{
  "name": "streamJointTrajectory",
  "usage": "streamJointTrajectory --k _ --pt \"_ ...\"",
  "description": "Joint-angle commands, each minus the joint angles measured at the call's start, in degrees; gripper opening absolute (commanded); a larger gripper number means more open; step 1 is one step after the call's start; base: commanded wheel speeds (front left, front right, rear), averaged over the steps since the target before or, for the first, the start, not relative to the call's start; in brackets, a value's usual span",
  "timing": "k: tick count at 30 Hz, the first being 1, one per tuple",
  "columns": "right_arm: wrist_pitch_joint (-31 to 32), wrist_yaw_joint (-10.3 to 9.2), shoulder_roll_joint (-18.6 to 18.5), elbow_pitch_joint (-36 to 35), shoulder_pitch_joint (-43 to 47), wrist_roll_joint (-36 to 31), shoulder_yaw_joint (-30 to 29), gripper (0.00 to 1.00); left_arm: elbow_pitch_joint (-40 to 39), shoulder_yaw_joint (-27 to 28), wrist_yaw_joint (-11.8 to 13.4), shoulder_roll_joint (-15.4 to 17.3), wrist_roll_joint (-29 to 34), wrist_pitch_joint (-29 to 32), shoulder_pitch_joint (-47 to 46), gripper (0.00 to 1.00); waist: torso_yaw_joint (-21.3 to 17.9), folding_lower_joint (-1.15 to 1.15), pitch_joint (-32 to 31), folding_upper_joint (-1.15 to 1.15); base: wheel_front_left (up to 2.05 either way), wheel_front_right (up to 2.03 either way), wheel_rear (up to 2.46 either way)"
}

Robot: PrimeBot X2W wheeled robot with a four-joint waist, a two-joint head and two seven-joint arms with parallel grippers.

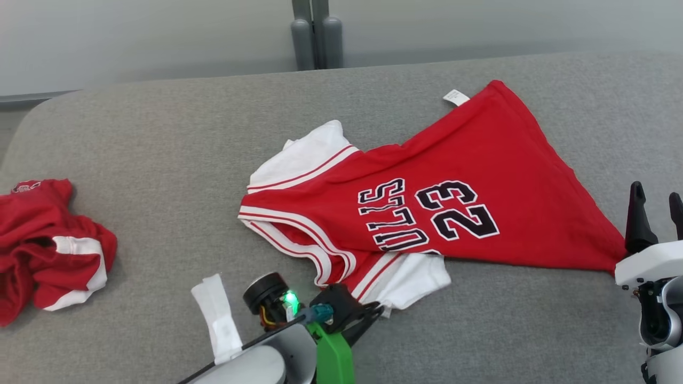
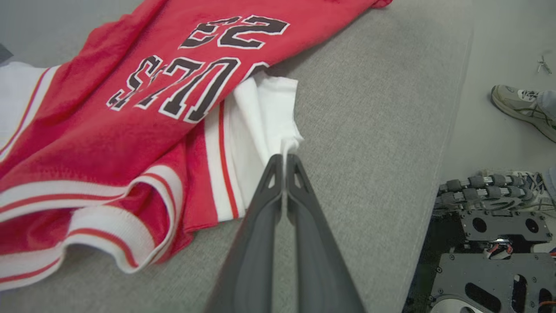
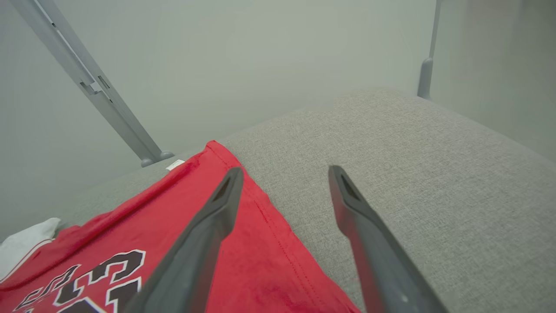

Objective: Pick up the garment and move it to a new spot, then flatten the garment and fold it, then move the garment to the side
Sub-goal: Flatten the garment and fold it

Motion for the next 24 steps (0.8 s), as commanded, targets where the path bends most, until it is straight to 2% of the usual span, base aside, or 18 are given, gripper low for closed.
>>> streamJointTrajectory --k 1,7,12,16,19,20,21,22,24 --pt "0.4 0.02 -0.2 -0.4 0.8 -0.4 -0.3 1.00 -2.0 -0.4 -0.2 1.9 -0.7 1.2 1.2 0.00 3.1 0.00 -1.6 0.00 0.00 0.00 0.00" --pt "1.4 0.02 0.0 -1.0 1.3 -0.9 -0.9 1.00 -11.5 -0.6 0.7 9.1 -2.9 6.1 4.1 0.00 5.0 0.00 -2.1 0.00 0.00 0.00 0.00" --pt "2.2 0.02 0.2 -1.0 1.8 -1.1 -0.7 1.00 -14.9 -0.1 3.2 15.0 -2.9 9.4 5.6 0.00 6.1 0.00 -2.6 0.00 0.00 0.00 0.00" --pt "2.4 0.02 0.5 -0.8 2.2 -1.3 -0.4 1.00 -15.5 0.3 4.2 18.0 -5.2 11.0 7.5 0.00 6.5 0.00 -3.0 0.00 0.00 0.00 0.00" --pt "2.7 0.02 0.4 -0.6 2.3 -1.3 -0.1 1.00 -15.3 0.1 4.2 18.4 -6.5 11.3 8.9 0.00 6.6 0.00 -3.2 0.00 0.00 0.00 0.00" --pt "2.8 0.02 0.4 -0.5 2.3 -1.2 0.0 1.00 -15.0 0.0 4.2 18.3 -7.1 11.3 9.5 0.09 6.6 0.00 -3.2 0.00 0.00 0.00 0.00" --pt "2.8 0.02 0.3 -0.5 2.3 -1.2 0.0 1.00 -14.6 -0.1 4.3 18.3 -7.4 11.5 9.9 0.26 6.5 0.00 -3.2 0.00 0.00 0.00 0.00" --pt "2.8 0.02 0.3 -0.4 2.3 -1.3 0.1 1.00 -14.2 -0.2 4.5 18.2 -7.8 11.6 10.3 1.00 6.5 0.00 -3.3 0.00 0.00 0.00 0.00" --pt "3.0 0.02 0.2 -0.5 2.4 -1.3 0.1 1.00 -13.5 -0.5 4.8 18.1 -8.4 12.0 11.0 1.00 6.4 0.00 -3.3 0.00 0.00 0.00 0.00"
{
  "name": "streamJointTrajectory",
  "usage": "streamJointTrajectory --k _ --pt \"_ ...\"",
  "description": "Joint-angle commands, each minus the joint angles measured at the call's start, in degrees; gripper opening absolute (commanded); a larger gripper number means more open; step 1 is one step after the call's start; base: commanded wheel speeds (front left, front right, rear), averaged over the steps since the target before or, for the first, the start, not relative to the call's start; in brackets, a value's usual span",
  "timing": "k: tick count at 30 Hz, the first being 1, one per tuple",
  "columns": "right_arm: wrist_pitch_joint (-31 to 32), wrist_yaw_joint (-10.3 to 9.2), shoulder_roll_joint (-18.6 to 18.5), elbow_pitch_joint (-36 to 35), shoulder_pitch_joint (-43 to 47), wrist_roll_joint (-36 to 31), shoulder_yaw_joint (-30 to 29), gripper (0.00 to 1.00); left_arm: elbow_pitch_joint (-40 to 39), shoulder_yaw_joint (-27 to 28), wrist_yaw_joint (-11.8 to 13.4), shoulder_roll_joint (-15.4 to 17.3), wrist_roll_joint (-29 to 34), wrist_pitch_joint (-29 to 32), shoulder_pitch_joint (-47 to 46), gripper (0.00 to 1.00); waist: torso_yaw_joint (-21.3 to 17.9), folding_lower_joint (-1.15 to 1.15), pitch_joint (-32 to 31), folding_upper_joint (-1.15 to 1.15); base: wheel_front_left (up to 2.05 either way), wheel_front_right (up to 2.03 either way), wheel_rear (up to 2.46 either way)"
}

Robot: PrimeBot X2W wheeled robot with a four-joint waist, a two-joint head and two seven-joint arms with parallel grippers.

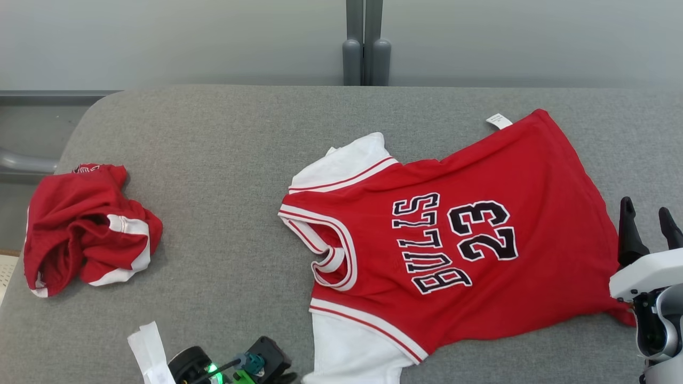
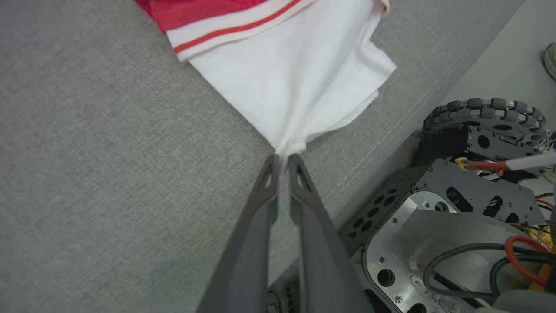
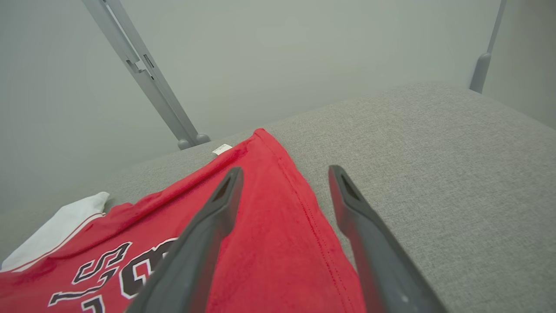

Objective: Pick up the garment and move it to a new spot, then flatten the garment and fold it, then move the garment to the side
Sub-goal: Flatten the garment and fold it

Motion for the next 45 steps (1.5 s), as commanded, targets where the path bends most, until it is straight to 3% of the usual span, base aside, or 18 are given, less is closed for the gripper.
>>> streamJointTrajectory --k 1,5,8,12,16,24,28,35,40,41,42,43,45 --pt "0.2 0.02 -0.3 0.0 0.6 -0.4 0.0 1.00 0.3 0.1 0.5 0.1 -0.8 0.2 0.9 1.00 -0.1 0.00 -0.1 0.00 0.00 0.00 0.00" --pt "0.6 0.02 -0.6 -0.4 1.0 -0.4 0.0 1.00 -1.1 2.0 2.6 1.9 -2.2 -0.4 1.9 1.00 -0.5 0.00 -0.3 0.00 0.00 0.00 0.00" --pt "0.8 0.02 -0.4 -0.8 1.5 -0.5 -0.2 1.00 -3.6 4.9 5.9 3.0 -2.0 -3.7 2.2 1.00 -0.7 0.00 -0.5 0.00 0.00 0.00 0.00" --pt "0.4 0.02 0.4 -0.8 1.6 -0.4 0.4 1.00 -3.8 8.6 9.7 1.5 -1.9 -9.5 2.6 1.00 -1.2 0.00 -0.9 0.00 0.00 0.00 0.00" --pt "0.0 0.02 1.1 -0.4 1.4 0.0 1.1 1.00 -1.3 9.7 10.6 -1.6 -2.5 -11.5 0.9 1.00 -2.0 0.00 -1.0 0.00 0.00 0.00 0.00" --pt "-1.0 0.02 1.5 0.2 0.3 0.8 2.4 1.00 8.2 12.2 9.9 -9.7 -5.0 -13.7 -4.2 1.00 -4.4 0.00 0.2 0.00 0.00 0.00 0.00" --pt "-1.5 0.03 1.6 1.0 -0.5 1.3 3.4 1.00 13.5 12.3 8.7 -13.1 -6.8 -11.7 -6.9 1.00 -5.7 0.00 1.2 0.00 0.00 0.00 0.00" --pt "-2.6 0.03 1.0 2.6 -1.5 2.0 4.1 1.00 20.6 10.0 5.7 -16.1 -8.4 -6.7 -9.4 1.00 -7.7 0.00 2.5 0.00 0.00 0.00 0.00" --pt "-3.1 0.03 0.5 3.3 -2.0 2.4 4.3 1.00 21.7 9.8 4.3 -16.7 -9.1 -6.9 -9.9 1.00 -8.1 0.00 3.3 0.00 0.00 0.00 0.00" --pt "-3.3 0.03 0.3 3.5 -2.1 2.5 4.3 1.00 21.8 9.8 4.3 -16.8 -9.1 -7.1 -10.1 0.48 -8.2 0.00 3.5 0.00 0.00 0.00 0.00" --pt "-3.3 0.03 0.3 3.6 -2.2 2.5 4.4 1.00 22.0 9.9 4.4 -16.9 -8.9 -7.3 -10.4 0.05 -8.3 0.00 3.6 0.00 0.00 0.00 0.00" --pt "-3.5 0.03 0.3 3.7 -2.3 2.6 4.5 1.00 22.4 10.0 4.6 -17.0 -8.9 -7.0 -10.5 0.00 -8.3 0.00 3.8 0.00 0.00 0.00 0.00" --pt "-3.7 0.03 0.2 3.8 -2.5 2.6 4.8 1.00 23.1 10.3 4.8 -16.9 -8.9 -7.3 -10.9 0.00 -8.5 0.00 4.2 0.00 0.00 0.00 0.00"
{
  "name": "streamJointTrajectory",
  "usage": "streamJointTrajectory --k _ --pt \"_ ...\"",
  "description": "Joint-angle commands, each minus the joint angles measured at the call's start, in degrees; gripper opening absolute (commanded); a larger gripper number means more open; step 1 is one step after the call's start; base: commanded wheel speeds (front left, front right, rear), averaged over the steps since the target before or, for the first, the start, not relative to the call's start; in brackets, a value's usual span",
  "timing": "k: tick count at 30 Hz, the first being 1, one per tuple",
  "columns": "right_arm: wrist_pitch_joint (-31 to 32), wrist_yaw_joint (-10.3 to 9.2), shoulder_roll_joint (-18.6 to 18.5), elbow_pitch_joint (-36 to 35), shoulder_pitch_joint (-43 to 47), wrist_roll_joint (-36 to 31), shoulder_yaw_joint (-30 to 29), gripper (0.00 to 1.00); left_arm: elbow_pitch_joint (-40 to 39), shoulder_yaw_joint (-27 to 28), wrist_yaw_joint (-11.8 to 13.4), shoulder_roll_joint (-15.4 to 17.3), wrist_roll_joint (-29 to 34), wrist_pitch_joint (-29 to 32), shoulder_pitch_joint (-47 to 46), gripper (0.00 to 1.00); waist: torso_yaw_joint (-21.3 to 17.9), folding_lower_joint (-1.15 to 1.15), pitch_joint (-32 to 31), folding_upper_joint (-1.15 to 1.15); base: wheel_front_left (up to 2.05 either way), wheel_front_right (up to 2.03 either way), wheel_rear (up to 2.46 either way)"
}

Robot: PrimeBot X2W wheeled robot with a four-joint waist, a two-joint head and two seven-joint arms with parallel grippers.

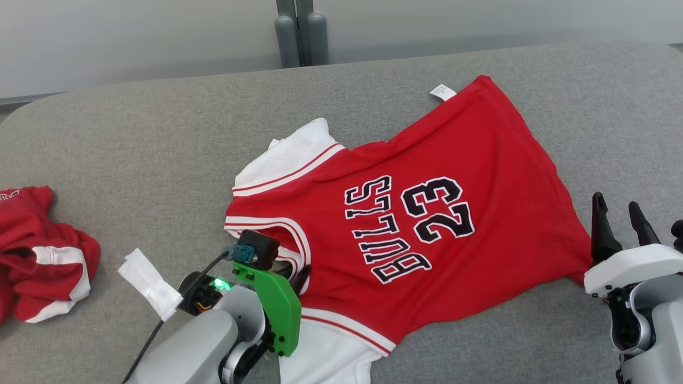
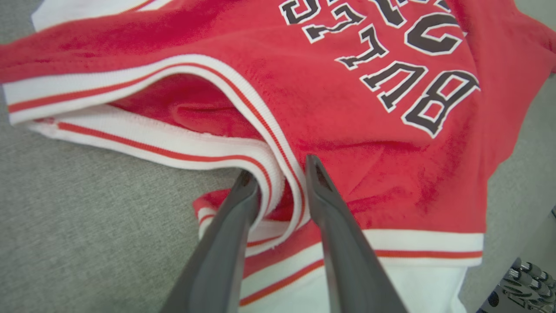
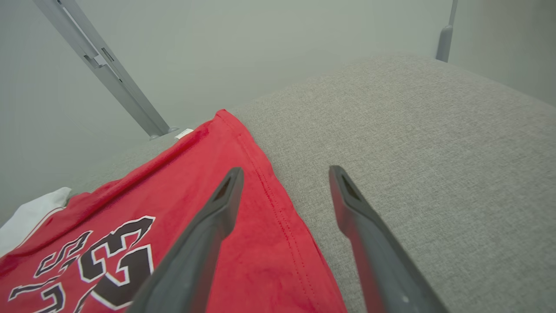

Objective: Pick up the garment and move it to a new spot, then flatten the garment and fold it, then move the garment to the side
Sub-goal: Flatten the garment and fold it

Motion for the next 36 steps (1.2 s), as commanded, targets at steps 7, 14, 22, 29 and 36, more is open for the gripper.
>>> streamJointTrajectory --k 7,14,22,29,36 --pt "-0.5 0.03 -0.5 0.2 -1.5 0.1 0.5 1.00 3.4 4.1 0.4 0.6 -1.6 -3.4 -4.0 0.00 -0.6 0.00 2.0 0.00 0.00 0.00 0.00" --pt "-0.2 0.03 -0.9 -0.1 -3.1 0.0 1.3 1.00 10.2 5.7 0.0 0.4 0.7 -6.4 -11.0 0.00 -1.6 0.00 4.3 0.00 0.00 0.00 0.00" --pt "-0.1 0.03 -1.1 0.0 -5.1 0.3 2.9 1.00 21.7 6.9 -3.1 -1.6 1.5 -10.1 -18.6 0.00 -3.7 0.00 6.0 0.00 0.00 0.00 0.00" --pt "-0.9 0.03 -0.7 1.1 -5.8 0.6 3.7 1.00 30.5 7.2 -6.7 -3.3 0.5 -12.6 -21.1 1.00 -4.8 0.00 5.1 0.00 0.00 0.00 0.00" --pt "-2.7 0.03 -0.6 1.7 -3.6 1.0 4.3 1.00 32.5 6.2 -8.8 -2.7 0.5 -15.6 -18.8 1.00 -3.9 0.00 1.8 0.00 0.00 0.00 0.00"
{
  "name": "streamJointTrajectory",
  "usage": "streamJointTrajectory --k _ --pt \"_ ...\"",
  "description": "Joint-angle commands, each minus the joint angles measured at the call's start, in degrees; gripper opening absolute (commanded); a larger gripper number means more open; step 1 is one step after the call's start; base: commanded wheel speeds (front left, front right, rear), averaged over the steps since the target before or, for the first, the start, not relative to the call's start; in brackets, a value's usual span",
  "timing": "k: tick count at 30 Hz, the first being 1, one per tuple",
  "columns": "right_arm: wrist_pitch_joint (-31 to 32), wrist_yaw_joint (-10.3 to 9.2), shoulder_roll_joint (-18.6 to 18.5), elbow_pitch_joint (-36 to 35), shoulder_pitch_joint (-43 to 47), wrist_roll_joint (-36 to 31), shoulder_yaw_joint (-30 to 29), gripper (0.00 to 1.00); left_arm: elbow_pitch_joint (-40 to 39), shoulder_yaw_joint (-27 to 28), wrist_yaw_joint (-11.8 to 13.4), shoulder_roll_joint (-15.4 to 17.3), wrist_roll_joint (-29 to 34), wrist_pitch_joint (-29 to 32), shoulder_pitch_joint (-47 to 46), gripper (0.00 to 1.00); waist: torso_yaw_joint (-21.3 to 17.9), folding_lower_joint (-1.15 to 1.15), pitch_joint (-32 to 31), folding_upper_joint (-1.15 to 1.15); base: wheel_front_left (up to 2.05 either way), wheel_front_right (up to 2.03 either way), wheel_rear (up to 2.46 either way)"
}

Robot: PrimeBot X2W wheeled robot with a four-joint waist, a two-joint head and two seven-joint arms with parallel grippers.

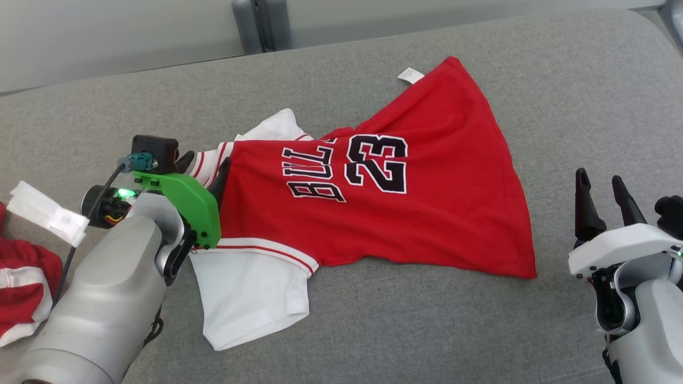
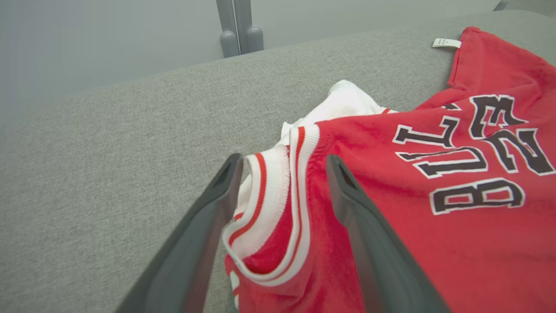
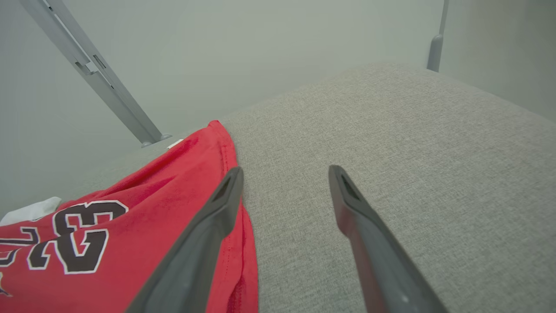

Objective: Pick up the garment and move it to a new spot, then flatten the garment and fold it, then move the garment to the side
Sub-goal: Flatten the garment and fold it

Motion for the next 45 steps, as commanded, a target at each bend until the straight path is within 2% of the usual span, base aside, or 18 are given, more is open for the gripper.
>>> streamJointTrajectory --k 1,4,8,12,18,20,22,26,28,32,36,45 --pt "-0.8 0.03 -0.2 -0.1 1.0 0.4 0.5 1.00 -0.3 -0.1 -0.3 1.1 0.5 -1.2 1.2 1.00 0.8 0.00 -1.9 0.00 0.00 0.00 0.00" --pt "-2.3 0.03 -0.5 -1.0 1.9 0.7 1.8 1.00 -1.7 0.4 0.0 2.7 0.7 -4.4 2.1 1.00 1.6 0.00 -3.6 0.00 0.00 0.00 0.00" --pt "-4.7 0.03 -0.7 -2.6 3.4 1.0 4.1 1.00 -5.8 2.5 2.7 5.5 0.7 -8.4 4.8 1.00 2.5 0.00 -6.1 0.00 0.00 0.00 0.00" --pt "-6.6 0.03 -0.8 -3.3 5.6 -0.1 5.7 1.00 -11.9 6.1 6.8 9.1 0.2 -9.6 11.1 1.00 3.0 0.00 -10.1 0.00 0.00 0.00 0.00" --pt "-7.7 0.03 -0.6 -5.7 8.2 -1.4 6.8 1.00 -28.0 16.0 14.1 13.8 2.5 -9.7 24.0 1.00 3.5 0.00 -12.8 0.00 0.00 0.00 0.00" --pt "-8.0 0.03 -0.6 -6.9 9.5 -1.9 7.1 1.00 -34.1 20.1 16.4 14.3 4.7 -9.7 29.4 1.00 3.9 0.00 -13.5 0.00 0.00 0.00 0.00" --pt "-8.0 0.03 -0.4 -8.3 10.6 -2.9 7.2 1.00 -38.7 23.2 18.0 13.4 6.4 -9.7 34.3 1.00 4.1 0.00 -14.0 0.00 0.00 0.00 0.00" --pt "-8.0 0.03 0.5 -11.8 13.1 -6.0 6.0 1.00 -46.1 29.2 19.7 11.0 10.1 -9.7 42.1 1.00 4.3 0.00 -14.2 0.00 0.00 0.00 0.00" --pt "-8.0 0.03 1.0 -13.1 14.1 -7.4 5.7 1.00 -49.0 31.5 19.9 9.4 12.4 -9.7 45.5 1.00 4.4 0.00 -14.1 0.00 0.00 0.00 0.00" --pt "-8.0 0.03 1.8 -14.8 16.5 -9.8 4.4 1.00 -52.6 34.1 18.6 5.6 16.1 -9.7 51.2 1.00 4.8 0.00 -13.6 0.00 0.00 0.00 0.00" --pt "-8.0 0.03 2.4 -15.4 18.0 -11.3 3.3 1.00 -52.2 35.4 16.4 2.4 18.5 -9.7 53.9 1.00 5.2 0.00 -13.0 0.00 0.00 0.00 0.00" --pt "-8.0 0.03 2.3 -15.6 17.3 -12.2 2.7 1.00 -50.4 38.7 13.3 -0.9 21.6 -9.7 53.1 1.00 4.7 0.00 -13.1 0.00 0.00 0.00 0.00"
